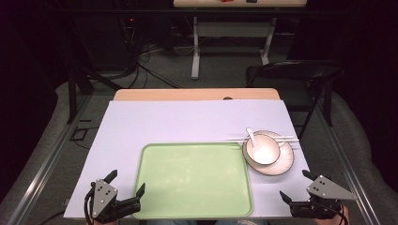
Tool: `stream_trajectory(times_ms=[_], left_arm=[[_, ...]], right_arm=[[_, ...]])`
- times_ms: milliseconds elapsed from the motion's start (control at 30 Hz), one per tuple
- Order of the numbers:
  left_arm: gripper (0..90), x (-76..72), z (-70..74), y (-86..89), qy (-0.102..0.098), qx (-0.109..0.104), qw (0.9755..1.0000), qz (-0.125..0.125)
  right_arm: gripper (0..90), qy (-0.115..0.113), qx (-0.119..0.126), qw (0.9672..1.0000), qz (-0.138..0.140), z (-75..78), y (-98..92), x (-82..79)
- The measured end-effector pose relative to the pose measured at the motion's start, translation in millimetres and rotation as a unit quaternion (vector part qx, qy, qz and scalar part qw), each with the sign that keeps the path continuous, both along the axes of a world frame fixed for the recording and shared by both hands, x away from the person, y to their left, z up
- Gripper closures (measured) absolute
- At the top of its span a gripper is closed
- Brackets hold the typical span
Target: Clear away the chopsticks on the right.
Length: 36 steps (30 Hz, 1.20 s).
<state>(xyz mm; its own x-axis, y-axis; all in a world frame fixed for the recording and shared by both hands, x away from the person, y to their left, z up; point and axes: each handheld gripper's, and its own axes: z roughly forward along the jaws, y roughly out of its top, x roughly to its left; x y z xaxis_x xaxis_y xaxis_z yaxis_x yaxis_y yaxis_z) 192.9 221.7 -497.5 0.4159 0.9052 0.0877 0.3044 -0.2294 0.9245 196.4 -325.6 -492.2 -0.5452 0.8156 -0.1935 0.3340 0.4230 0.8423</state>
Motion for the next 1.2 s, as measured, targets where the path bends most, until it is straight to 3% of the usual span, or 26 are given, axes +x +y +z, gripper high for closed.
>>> stream_trajectory(times_ms=[633, 700, 1000, 1200], left_arm=[[5.0, 1.1, -0.1, -0.8, 0.004, 0.002, 1.0000, 0.000], [5.0, 1.4, -0.1, -0.8, 0.006, 0.002, 1.0000, -0.001], [5.0, 1.6, -0.2, 0.1, 0.005, -0.002, 1.0000, 0.000], [5.0, 1.2, 0.0, 0.9, 0.004, -0.002, 1.0000, -0.001]], right_arm=[[0.0, 0.004, -0.007, 0.9999, -0.013, 0.2, -1.3, 3.4], [0.0, 0.015, -0.008, 0.9998, -0.005, 1.8, -1.9, 5.2], [0.0, 0.011, -0.006, 0.9999, 0.005, 10.7, -6.2, 14.2], [0.0, 0.008, -0.018, 0.9998, 0.002, 19.5, -5.6, 24.0]])
